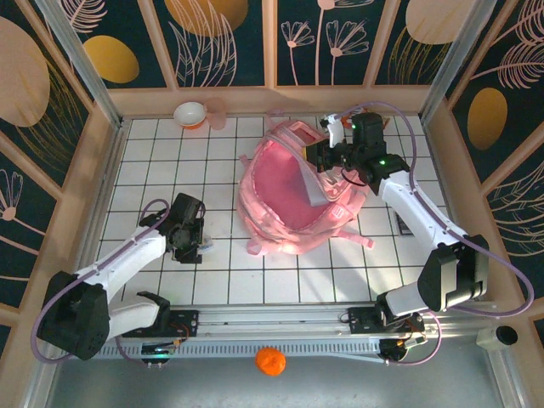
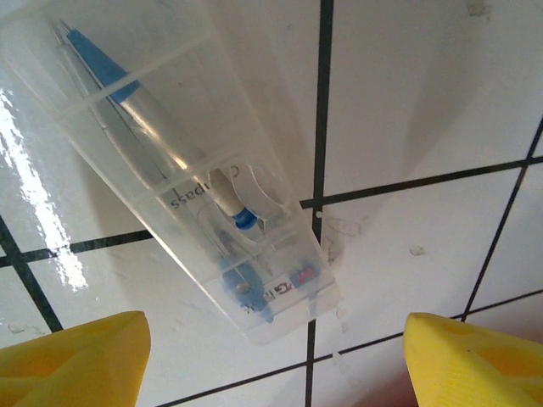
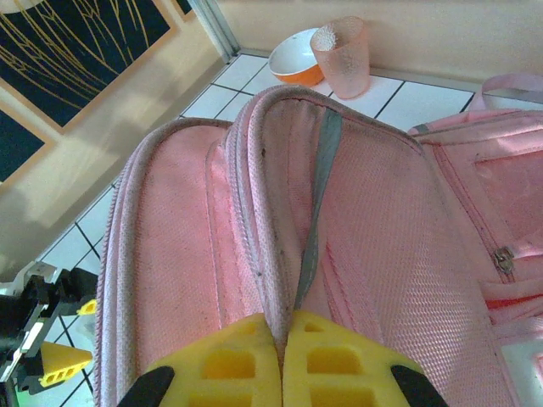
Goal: Pack the student bag
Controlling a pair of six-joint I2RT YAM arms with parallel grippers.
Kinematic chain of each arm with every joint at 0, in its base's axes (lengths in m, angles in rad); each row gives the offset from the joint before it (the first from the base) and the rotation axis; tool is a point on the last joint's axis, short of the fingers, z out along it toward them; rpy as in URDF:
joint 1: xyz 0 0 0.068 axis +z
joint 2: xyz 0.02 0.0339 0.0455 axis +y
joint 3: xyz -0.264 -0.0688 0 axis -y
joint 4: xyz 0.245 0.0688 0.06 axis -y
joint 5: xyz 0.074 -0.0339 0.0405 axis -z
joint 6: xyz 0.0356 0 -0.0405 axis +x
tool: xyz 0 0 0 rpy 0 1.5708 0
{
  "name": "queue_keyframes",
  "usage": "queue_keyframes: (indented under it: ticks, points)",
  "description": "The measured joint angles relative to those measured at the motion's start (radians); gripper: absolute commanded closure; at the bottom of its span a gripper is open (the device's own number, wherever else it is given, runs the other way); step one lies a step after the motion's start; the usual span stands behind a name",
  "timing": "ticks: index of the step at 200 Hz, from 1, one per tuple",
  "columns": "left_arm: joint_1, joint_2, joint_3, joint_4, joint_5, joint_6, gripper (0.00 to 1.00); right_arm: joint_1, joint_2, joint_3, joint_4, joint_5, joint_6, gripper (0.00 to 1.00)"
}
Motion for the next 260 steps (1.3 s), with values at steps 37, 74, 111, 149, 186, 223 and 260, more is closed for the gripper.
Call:
queue_keyframes:
  ticks: [37,74,111,149,186,223,260]
  points:
    - [0.02,0.068,-0.006,0.025,0.049,0.0,0.23,0.0,0.0,0.001,-0.004,0.009,-0.005,1.0]
    - [0.054,0.117,-0.027,0.07,0.092,0.006,0.3,0.0,0.008,0.026,-0.03,0.022,-0.014,1.0]
    - [0.092,0.16,-0.024,0.081,0.14,0.04,0.49,0.0,0.016,0.043,-0.05,0.035,-0.031,1.0]
    - [0.097,0.171,-0.004,0.047,0.166,0.083,0.62,0.0,0.021,0.059,-0.072,0.042,-0.038,1.0]
    - [0.097,0.186,0.102,0.052,0.18,0.135,0.66,0.0,0.023,0.063,-0.079,0.042,-0.049,1.0]
    - [0.051,0.188,0.27,0.057,0.179,0.188,0.65,0.0,0.024,0.063,-0.078,0.042,-0.051,1.0]
    - [-0.08,0.227,0.469,0.08,0.175,0.268,0.64,0.0,0.033,0.063,-0.071,0.04,-0.051,1.0]
